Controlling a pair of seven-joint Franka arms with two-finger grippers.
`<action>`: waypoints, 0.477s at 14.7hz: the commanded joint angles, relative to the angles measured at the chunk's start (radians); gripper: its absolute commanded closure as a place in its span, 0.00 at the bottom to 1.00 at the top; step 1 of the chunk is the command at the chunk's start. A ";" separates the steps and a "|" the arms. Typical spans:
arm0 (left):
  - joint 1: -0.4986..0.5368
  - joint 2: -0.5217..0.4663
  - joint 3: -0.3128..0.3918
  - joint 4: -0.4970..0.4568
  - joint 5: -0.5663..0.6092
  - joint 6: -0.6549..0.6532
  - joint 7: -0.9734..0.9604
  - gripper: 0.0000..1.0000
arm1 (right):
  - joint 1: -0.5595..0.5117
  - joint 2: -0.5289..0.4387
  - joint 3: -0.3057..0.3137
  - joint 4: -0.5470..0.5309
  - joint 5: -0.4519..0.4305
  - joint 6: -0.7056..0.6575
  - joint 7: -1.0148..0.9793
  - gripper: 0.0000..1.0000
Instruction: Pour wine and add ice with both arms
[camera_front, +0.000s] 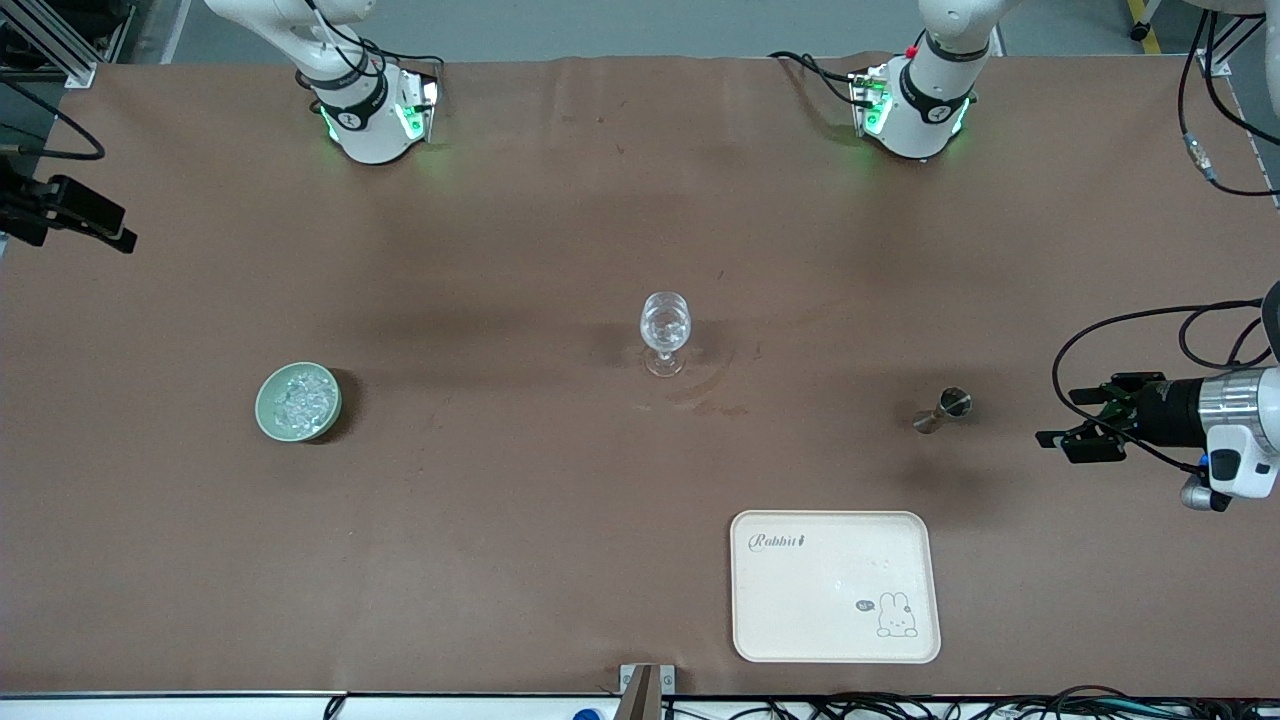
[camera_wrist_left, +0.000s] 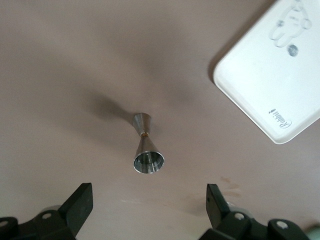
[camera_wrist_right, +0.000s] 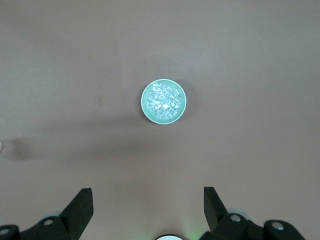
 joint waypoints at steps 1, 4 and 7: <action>-0.009 -0.058 -0.104 0.017 0.163 0.000 0.009 0.00 | -0.013 -0.039 0.011 -0.055 0.011 0.027 -0.020 0.02; -0.009 -0.073 -0.222 0.028 0.349 0.000 0.062 0.00 | -0.004 -0.039 0.013 -0.065 0.011 0.030 -0.021 0.02; -0.006 -0.124 -0.273 0.037 0.489 -0.001 0.243 0.00 | 0.001 -0.039 0.011 -0.062 0.011 0.050 -0.021 0.01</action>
